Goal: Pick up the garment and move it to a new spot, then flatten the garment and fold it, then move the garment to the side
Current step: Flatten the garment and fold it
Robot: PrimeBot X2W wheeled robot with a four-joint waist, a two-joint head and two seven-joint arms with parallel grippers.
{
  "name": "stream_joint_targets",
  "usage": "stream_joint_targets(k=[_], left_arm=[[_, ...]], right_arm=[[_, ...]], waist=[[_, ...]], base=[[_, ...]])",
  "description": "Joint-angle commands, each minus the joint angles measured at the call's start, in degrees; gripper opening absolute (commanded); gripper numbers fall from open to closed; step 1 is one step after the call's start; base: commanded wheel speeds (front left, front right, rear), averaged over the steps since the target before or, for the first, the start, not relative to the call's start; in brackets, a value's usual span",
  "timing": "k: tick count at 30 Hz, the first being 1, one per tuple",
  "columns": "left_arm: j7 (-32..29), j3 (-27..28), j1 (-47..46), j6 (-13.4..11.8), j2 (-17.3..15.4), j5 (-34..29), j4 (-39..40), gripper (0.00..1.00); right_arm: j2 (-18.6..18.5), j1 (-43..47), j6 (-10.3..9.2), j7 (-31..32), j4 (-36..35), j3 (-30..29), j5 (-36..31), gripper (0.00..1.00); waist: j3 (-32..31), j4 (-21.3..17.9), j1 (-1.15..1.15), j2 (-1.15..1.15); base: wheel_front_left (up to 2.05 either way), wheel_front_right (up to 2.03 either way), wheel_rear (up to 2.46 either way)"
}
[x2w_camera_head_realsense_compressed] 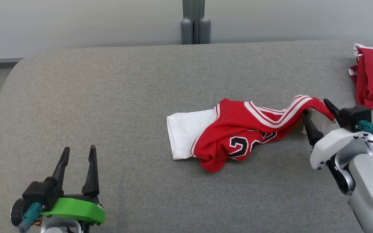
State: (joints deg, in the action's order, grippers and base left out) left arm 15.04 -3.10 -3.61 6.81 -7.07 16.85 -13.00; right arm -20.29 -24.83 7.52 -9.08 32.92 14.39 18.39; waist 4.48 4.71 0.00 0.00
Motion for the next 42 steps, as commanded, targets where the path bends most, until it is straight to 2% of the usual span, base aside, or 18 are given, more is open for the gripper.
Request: stream_joint_targets(k=[1,11,16,24,38,39,40,41,42], left_arm=[[0.16,0.2,0.15,0.22,0.08,-0.55,0.01,1.0],[0.16,0.17,0.16,0.31,0.98,-0.65,-0.29,1.0],[0.16,0.23,-0.21,0.42,1.41,-0.79,-0.34,1.0],[0.16,-0.94,-2.76,0.62,2.17,-0.84,-0.44,1.0],[0.16,-1.7,-5.64,0.7,3.34,-0.64,-0.96,1.0],[0.16,-1.75,-5.89,0.7,3.41,-0.64,-1.0,1.0],[0.16,-1.77,-6.05,0.71,3.45,-0.63,-1.05,1.0],[0.16,-1.79,-6.17,0.72,3.47,-0.61,-1.07,1.0],[0.16,-1.76,-6.27,0.72,3.49,-0.59,-1.08,1.0]], right_arm=[[0.15,0.11,-0.06,0.64,-2.05,0.8,0.71,1.0],[-0.51,-1.29,-0.06,6.43,-13.34,3.82,0.08,1.0],[-0.42,-2.91,-0.06,9.22,-14.81,4.74,0.61,1.0],[-0.69,-8.95,-0.06,13.9,-9.71,9.28,0.76,1.0],[1.16,-15.51,-0.06,22.19,9.48,16.73,8.41,1.0],[1.3,-15.82,-0.06,22.71,10.62,17.26,9.29,0.94],[1.56,-15.87,-0.06,23.14,11.37,17.72,10.12,0.43],[1.92,-15.89,-0.06,23.33,12.16,18.1,11.44,0.15],[2.0,-16.01,-0.06,23.46,12.66,18.38,12.3,0.0]], waist=[[-0.04,-0.03,0.0,0.0],[-0.05,1.16,0.0,0.0],[0.45,1.67,0.0,0.0],[3.32,4.04,0.0,0.0],[7.02,6.92,0.0,0.0],[7.12,7.07,0.0,0.0],[7.18,7.16,0.0,0.0],[7.26,7.25,0.0,0.0],[7.32,7.28,0.0,0.0]], base=[[0.0,0.0,0.0],[0.0,0.0,0.0],[0.0,0.0,0.0],[0.0,0.0,0.0],[0.0,0.0,0.0],[0.0,0.0,0.0],[0.0,0.0,0.0],[0.0,0.0,0.0],[0.0,0.0,0.0]])
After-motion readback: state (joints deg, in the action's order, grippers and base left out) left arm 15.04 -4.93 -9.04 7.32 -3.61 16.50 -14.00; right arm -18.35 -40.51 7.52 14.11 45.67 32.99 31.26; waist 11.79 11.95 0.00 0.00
